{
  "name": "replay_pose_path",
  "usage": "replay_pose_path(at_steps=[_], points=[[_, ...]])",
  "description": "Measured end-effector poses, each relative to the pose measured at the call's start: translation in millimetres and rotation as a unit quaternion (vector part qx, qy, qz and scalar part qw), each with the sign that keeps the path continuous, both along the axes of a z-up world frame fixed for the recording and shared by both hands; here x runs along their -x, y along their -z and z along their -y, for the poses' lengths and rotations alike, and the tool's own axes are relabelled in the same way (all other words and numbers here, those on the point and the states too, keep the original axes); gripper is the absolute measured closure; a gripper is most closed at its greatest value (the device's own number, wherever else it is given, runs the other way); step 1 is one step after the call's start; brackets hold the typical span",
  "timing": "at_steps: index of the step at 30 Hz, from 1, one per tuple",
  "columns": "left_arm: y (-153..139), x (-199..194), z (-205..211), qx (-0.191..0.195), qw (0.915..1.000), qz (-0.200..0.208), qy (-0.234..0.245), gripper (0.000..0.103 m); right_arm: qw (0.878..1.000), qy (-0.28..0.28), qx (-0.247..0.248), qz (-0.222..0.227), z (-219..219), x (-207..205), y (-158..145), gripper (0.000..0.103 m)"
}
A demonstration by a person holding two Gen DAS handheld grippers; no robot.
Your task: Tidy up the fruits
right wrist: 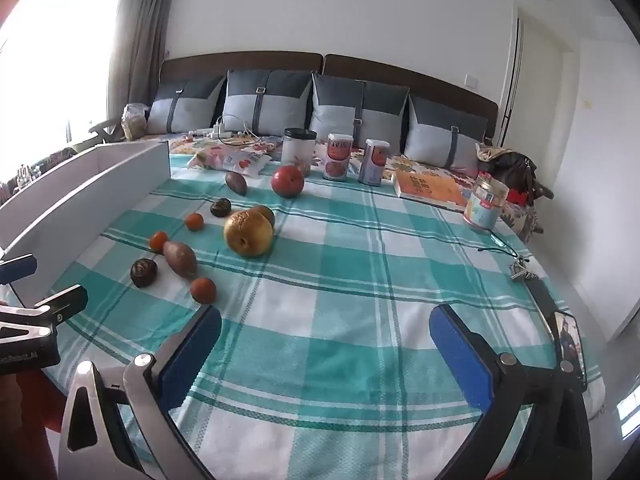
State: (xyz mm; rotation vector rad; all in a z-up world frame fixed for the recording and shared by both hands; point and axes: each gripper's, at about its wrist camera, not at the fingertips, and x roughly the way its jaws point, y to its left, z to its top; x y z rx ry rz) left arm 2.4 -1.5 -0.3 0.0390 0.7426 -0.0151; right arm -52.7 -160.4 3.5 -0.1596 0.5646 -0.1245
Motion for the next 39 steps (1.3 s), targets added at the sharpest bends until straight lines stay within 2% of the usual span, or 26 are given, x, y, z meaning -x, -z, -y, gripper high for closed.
replay_pose_path(at_steps=[4, 7, 11, 14, 18, 23, 27, 39], points=[[-5.3, -0.5, -8.5, 0.014, 0.9995, 0.028, -0.009, 0.001, 1.000, 0.015, -0.003, -0.016, -5.6, -6.3, 0.9, 0.000], [-4.4, 11.5, -9.8, 0.006, 0.9985, 0.052, -0.018, 0.001, 0.997, 0.007, -0.070, -0.014, 11.6, -7.1, 1.1, 0.000], [1.3, 13.4, -2.5, 0.005, 0.9984, 0.051, -0.024, 0.001, 0.994, 0.015, -0.098, 0.039, 23.5, 4.9, -0.6, 0.000], [4.4, 15.6, -2.2, 0.001, 0.9981, 0.055, -0.025, 0.001, 0.995, 0.009, -0.082, 0.053, 21.5, 4.1, 7.9, 0.000], [16.7, 16.7, 0.5, -0.019, 0.9976, 0.060, -0.029, 0.001, 0.997, -0.002, -0.076, 0.033, 17.9, -2.1, 22.7, 0.000], [19.1, 13.9, -6.9, 0.002, 0.9979, 0.050, -0.042, 0.001, 0.999, -0.011, -0.017, 0.034, 6.0, 0.8, 31.8, 0.000], [14.2, 14.3, -13.3, 0.025, 0.9964, 0.061, -0.054, 0.001, 1.000, -0.014, -0.018, 0.011, 3.7, -1.5, 40.2, 0.000], [19.0, 14.6, -10.5, 0.006, 0.9966, 0.063, -0.052, 0.001, 1.000, -0.017, 0.004, 0.021, 0.7, -0.6, 43.3, 0.000]])
